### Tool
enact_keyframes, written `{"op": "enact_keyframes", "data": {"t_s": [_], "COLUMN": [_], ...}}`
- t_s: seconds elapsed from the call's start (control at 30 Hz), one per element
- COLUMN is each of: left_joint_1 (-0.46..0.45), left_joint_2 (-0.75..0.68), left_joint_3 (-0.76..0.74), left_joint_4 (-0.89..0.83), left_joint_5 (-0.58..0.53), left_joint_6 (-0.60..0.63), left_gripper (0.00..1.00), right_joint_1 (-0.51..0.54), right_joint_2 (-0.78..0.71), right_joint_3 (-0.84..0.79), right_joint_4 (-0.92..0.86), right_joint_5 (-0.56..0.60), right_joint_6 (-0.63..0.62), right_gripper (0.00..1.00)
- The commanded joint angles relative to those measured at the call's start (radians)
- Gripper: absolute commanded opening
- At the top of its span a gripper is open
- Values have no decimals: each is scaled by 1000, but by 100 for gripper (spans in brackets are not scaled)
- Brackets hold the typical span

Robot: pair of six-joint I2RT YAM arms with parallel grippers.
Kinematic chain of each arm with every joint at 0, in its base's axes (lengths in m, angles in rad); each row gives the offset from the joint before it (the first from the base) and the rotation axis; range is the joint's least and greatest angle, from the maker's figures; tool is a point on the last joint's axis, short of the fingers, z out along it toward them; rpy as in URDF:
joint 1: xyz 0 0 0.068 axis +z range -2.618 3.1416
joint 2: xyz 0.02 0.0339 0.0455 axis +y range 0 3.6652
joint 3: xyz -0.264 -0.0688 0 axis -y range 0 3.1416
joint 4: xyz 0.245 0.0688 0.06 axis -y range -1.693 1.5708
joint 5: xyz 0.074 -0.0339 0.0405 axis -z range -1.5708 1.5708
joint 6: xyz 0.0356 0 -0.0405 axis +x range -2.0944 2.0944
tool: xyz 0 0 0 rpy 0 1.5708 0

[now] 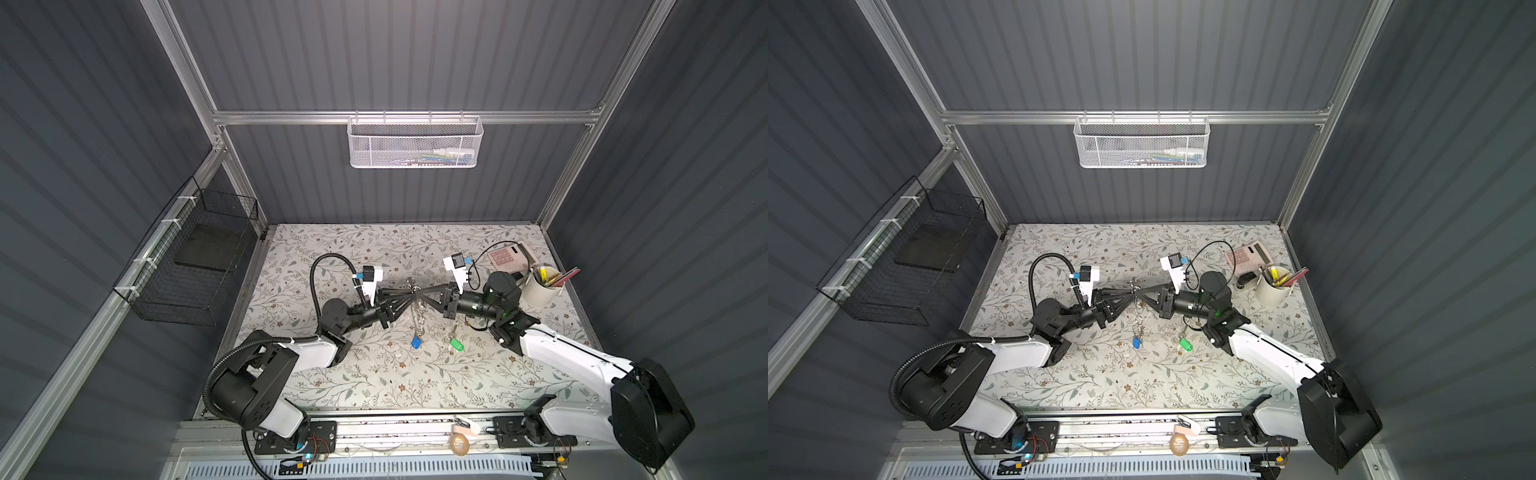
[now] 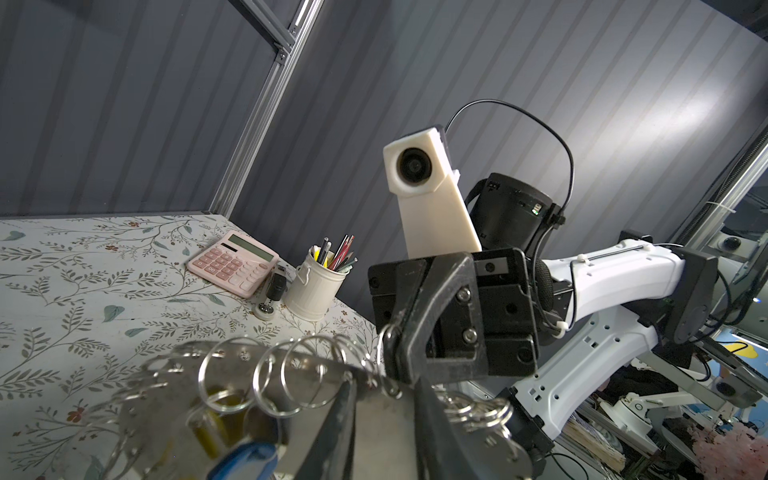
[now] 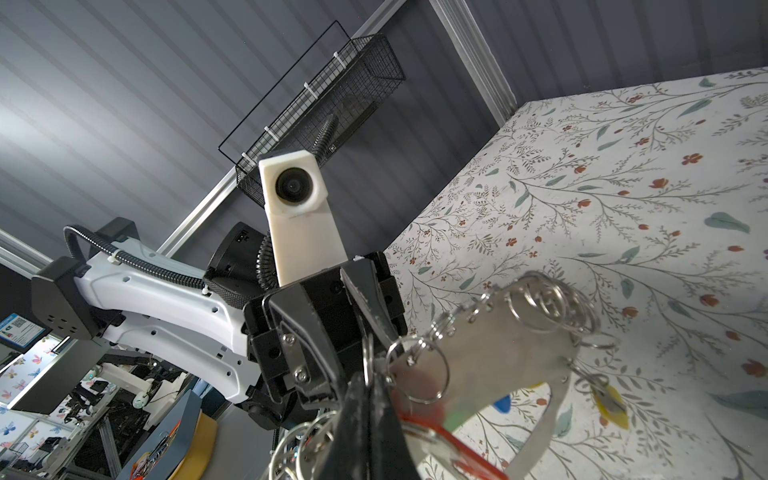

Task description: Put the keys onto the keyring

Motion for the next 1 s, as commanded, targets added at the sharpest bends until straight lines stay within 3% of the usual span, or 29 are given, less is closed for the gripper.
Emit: {"op": "enact_keyframes", "data": {"t_s": [0.0,0.6,0.77,0.97], "left_joint_1": [-12,-12,-11,-12], "left_joint_2": [17,30,8,-45], "left_joint_3": [38,44,56,64], "left_joint_4": [54,47,-22,-148], "left_joint_5": [-2,3,11,17], "left_joint_6": [-19,-32,-6,61], "left_gripper": [26,11,0,0], "right_joint_1": [19,19,20,14], "right_joint_2": [15,3,4,-11], "right_joint_3": [36,32,34,30], "right_joint_4": [24,13,17,14], "right_joint_5": [-47,-43,-43,-42], "right_joint_6": [-16,-29,-27,-33], "right_gripper": [0,0,0,0]}}
